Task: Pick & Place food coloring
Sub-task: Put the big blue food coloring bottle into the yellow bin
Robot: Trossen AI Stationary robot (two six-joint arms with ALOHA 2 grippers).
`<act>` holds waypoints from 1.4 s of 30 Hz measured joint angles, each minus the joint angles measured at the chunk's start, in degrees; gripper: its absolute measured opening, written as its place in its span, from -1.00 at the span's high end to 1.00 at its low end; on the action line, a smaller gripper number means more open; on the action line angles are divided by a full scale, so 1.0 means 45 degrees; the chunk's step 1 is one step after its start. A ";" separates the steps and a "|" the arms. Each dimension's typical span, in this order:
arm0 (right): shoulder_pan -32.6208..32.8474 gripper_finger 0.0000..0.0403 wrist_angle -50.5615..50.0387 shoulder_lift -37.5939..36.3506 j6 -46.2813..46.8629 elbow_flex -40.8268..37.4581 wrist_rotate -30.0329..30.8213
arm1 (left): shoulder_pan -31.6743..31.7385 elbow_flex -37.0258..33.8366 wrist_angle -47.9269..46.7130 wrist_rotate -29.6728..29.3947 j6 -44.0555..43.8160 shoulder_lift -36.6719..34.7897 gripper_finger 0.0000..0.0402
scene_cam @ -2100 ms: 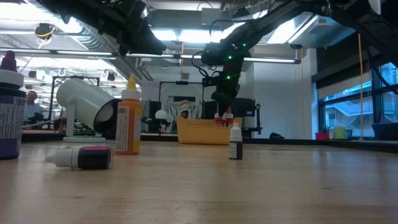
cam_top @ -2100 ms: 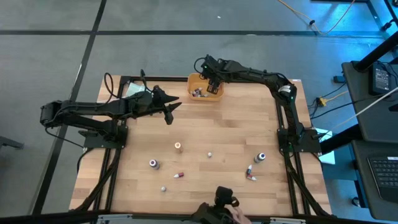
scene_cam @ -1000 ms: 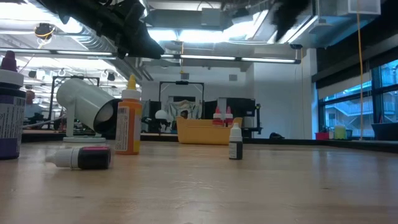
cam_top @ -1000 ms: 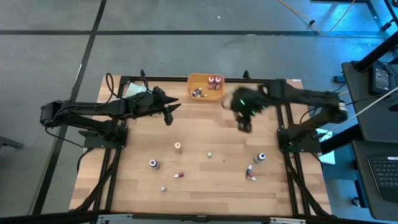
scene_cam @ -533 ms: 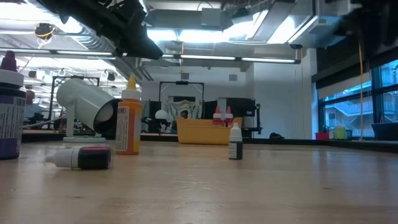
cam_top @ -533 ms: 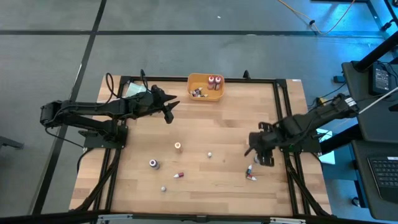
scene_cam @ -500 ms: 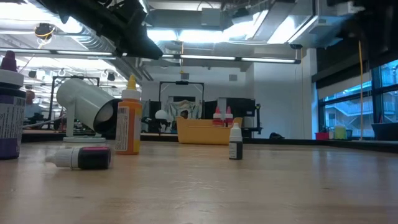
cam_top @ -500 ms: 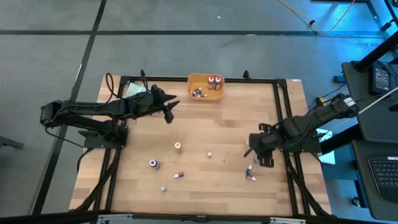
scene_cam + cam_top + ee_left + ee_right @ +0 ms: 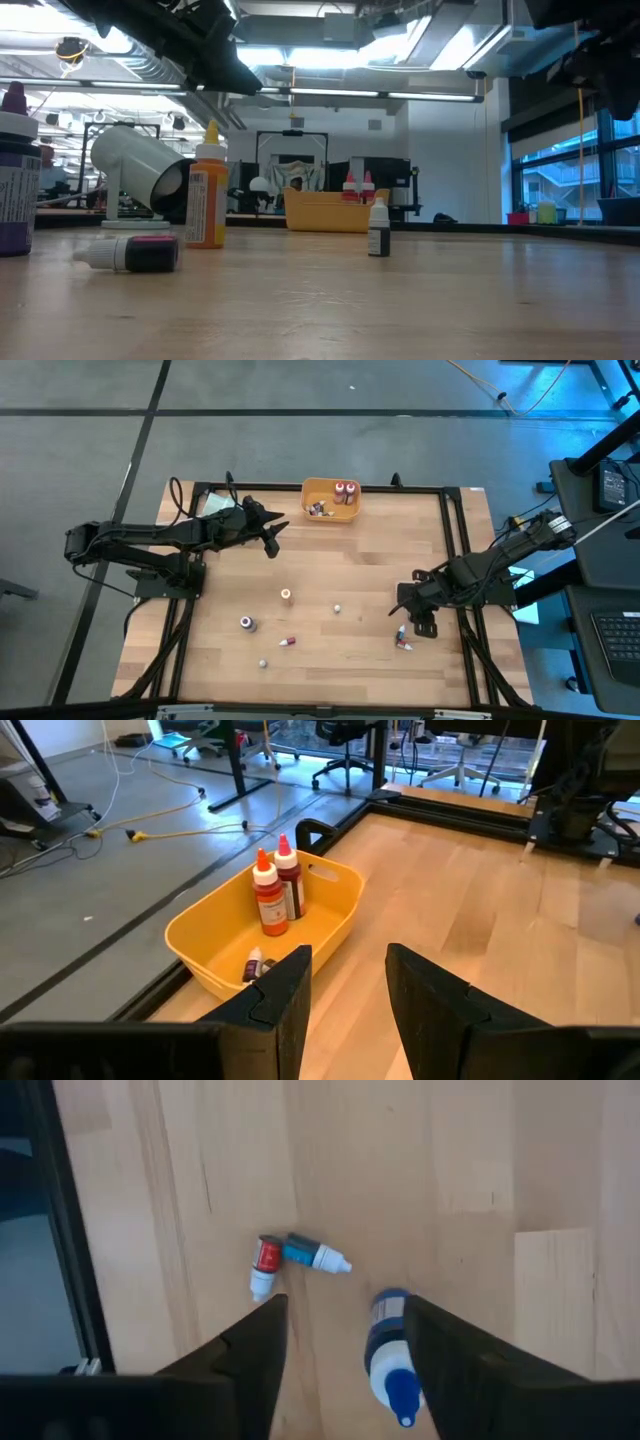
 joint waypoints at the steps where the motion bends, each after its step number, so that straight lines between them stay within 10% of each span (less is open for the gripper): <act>1: 0.0000 -0.07 -0.0028 0.0000 -0.0035 0.0000 -0.0009 | 0.0000 0.0000 0.0000 0.0000 -0.0008 0.0000 0.37; 9: 0.0010 -0.53 -0.0165 0.0000 0.0469 0.0000 0.0036 | 0.0000 0.0002 0.0000 0.0000 -0.0007 0.0000 0.37; 21: 0.0104 -0.51 -0.1138 0.0170 0.1141 -0.0739 0.0196 | 0.0000 0.0002 -0.0005 0.0005 -0.0012 0.0000 0.37; 42: 0.0330 0.36 -0.0301 0.0113 0.1683 -0.2020 0.0495 | 0.0000 0.0003 -0.0024 0.0005 0.0010 0.0000 0.37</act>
